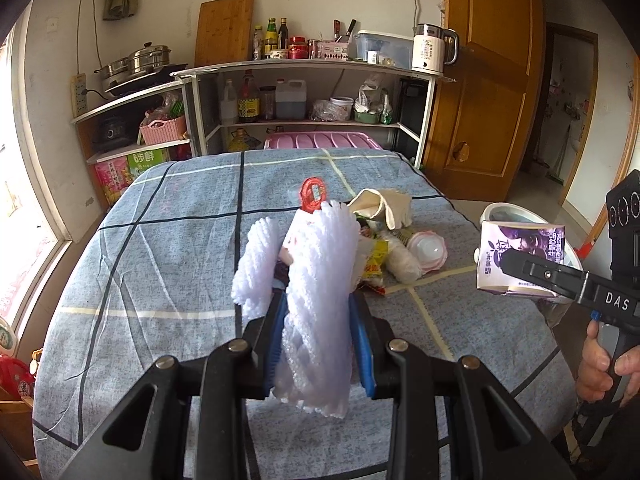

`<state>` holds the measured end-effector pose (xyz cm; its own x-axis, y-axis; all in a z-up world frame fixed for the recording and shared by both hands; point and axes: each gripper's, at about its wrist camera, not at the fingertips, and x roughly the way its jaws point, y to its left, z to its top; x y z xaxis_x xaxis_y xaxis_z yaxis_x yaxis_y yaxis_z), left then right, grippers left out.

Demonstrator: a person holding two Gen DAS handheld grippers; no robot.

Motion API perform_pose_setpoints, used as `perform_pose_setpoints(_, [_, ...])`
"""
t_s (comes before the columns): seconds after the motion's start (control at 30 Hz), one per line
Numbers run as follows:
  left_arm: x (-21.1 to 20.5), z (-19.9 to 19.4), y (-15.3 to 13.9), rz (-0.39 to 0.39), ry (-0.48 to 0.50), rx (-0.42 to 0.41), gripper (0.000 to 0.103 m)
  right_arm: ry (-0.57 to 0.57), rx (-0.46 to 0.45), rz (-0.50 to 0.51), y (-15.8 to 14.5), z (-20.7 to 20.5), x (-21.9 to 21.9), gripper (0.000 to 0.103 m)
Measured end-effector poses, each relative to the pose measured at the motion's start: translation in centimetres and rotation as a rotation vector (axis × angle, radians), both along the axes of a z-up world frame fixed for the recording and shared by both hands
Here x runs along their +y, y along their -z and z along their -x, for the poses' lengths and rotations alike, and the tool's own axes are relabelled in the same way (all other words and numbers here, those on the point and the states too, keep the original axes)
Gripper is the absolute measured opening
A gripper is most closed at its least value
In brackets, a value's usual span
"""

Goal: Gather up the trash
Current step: 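Carry the foam net and purple carton to the white bin and release both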

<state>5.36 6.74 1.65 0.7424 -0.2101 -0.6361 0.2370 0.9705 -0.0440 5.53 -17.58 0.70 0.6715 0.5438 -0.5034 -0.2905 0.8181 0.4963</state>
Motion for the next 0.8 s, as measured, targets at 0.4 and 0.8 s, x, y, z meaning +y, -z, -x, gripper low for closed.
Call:
perform_pose_setpoints(0.4, [-12.4,-2.1,-1.3,0.026,0.234,-0.010,0.033,0.258,-0.044,0.022,-1.6,1.2,-11.0,0.039])
perform_pose_setpoints(0.8, [-23.7,-4.7,0.0,0.035,0.408,0.075,0.033,0.435,0.041,0.105,0.7,0.8,-19.3,0.039])
